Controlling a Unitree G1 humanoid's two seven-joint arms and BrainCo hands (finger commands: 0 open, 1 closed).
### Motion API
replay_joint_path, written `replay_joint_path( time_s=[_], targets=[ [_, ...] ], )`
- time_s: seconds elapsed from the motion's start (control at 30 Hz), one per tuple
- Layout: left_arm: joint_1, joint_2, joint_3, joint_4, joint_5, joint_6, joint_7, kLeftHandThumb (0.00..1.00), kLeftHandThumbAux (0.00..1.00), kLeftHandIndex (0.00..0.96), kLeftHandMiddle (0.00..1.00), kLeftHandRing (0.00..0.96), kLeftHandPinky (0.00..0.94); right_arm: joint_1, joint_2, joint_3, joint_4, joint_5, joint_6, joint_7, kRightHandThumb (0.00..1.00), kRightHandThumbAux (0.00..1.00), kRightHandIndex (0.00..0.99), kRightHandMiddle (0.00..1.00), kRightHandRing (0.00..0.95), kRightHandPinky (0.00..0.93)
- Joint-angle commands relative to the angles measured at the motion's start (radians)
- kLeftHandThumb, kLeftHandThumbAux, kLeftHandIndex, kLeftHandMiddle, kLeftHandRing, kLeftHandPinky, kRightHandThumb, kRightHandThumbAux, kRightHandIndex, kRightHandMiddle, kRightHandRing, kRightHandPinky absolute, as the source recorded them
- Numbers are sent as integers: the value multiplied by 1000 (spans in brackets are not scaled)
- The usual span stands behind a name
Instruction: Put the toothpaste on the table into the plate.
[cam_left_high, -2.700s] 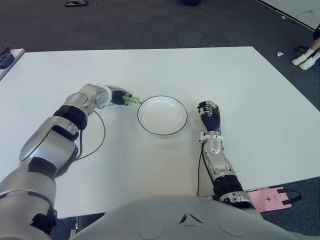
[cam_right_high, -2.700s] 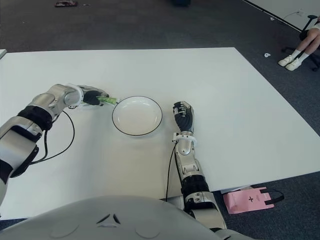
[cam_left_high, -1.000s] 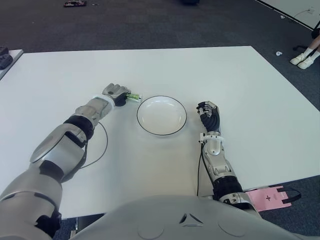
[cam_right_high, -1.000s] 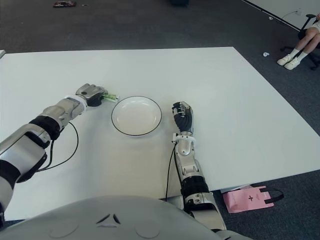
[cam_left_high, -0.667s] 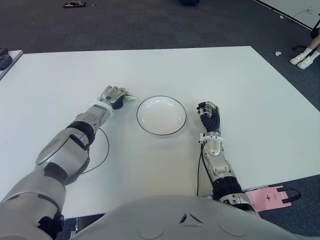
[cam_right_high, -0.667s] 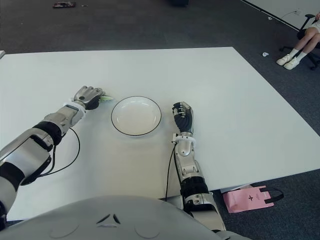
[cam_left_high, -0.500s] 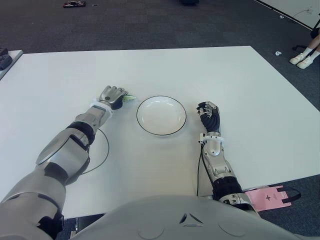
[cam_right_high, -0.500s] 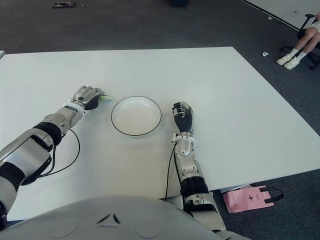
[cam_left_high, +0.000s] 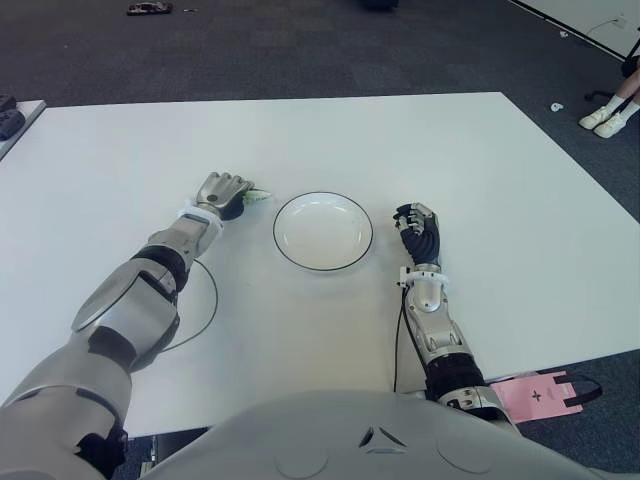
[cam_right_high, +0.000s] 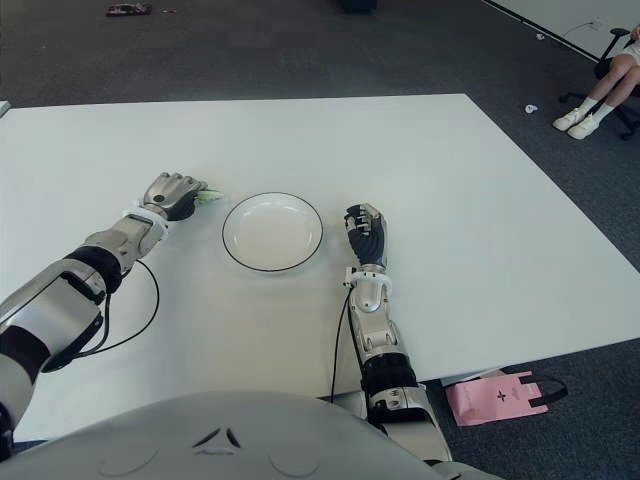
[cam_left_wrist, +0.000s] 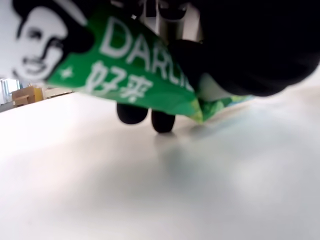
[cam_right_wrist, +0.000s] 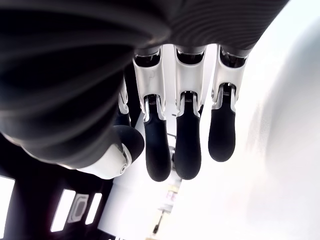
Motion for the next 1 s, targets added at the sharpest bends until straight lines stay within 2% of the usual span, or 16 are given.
replay_joint_path(
  time_s=[0.03, 0.47, 0.67, 1.0],
  targets=[
    [54, -22, 28, 22, -31, 11, 16, 851, 670, 395, 547, 869, 851, 84, 5, 1, 72, -5, 52, -3, 707, 732, 422, 511, 522, 534],
    [74, -50, 104, 7, -94, 20, 108, 849, 671, 391, 537, 866, 839, 71, -2, 13, 94, -23, 39, -19, 710, 732, 423, 526, 533, 528],
    [84, -62, 151, 2, -134, -8, 177, 849, 672, 391, 535, 869, 835, 77, 6, 5, 75, 1, 66, 6, 710, 732, 422, 508, 514, 514],
    [70, -79, 198, -42, -160, -35, 280, 850, 671, 393, 533, 855, 792, 66, 2, -1, 122, -10, 19, -24, 706, 731, 423, 504, 515, 533]
  ],
)
